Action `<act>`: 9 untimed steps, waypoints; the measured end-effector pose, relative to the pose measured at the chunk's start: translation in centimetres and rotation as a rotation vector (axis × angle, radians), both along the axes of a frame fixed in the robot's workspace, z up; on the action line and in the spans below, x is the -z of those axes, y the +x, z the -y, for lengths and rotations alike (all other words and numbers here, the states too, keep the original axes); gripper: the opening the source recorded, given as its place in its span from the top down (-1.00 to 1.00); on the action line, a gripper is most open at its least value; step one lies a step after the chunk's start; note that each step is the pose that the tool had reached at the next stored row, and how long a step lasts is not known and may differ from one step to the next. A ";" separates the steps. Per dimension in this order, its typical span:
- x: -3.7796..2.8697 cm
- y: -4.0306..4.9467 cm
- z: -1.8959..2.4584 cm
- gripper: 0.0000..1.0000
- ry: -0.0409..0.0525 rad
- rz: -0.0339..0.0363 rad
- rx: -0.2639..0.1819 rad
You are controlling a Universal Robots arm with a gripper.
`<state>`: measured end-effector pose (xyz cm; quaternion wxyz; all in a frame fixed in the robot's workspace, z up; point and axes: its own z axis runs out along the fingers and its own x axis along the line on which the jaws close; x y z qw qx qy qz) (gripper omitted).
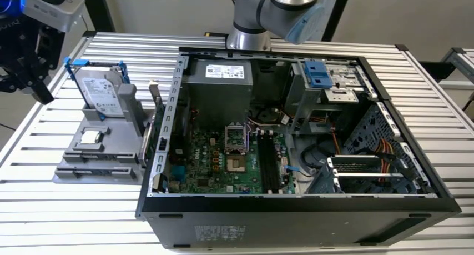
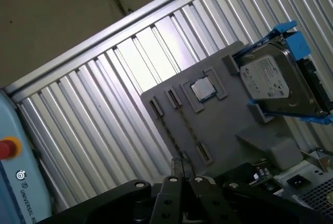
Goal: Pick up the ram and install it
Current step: 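Pick up the ram and move it above insertion slot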
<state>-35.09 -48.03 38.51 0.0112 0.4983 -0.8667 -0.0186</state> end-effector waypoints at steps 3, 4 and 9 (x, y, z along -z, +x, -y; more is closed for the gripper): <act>0.00 0.00 0.00 1.00 -0.0002 0.0000 -0.019; 0.00 0.00 0.00 1.00 -0.0002 0.0000 -0.026; 0.00 0.00 -0.01 1.00 -0.0003 0.0000 -0.077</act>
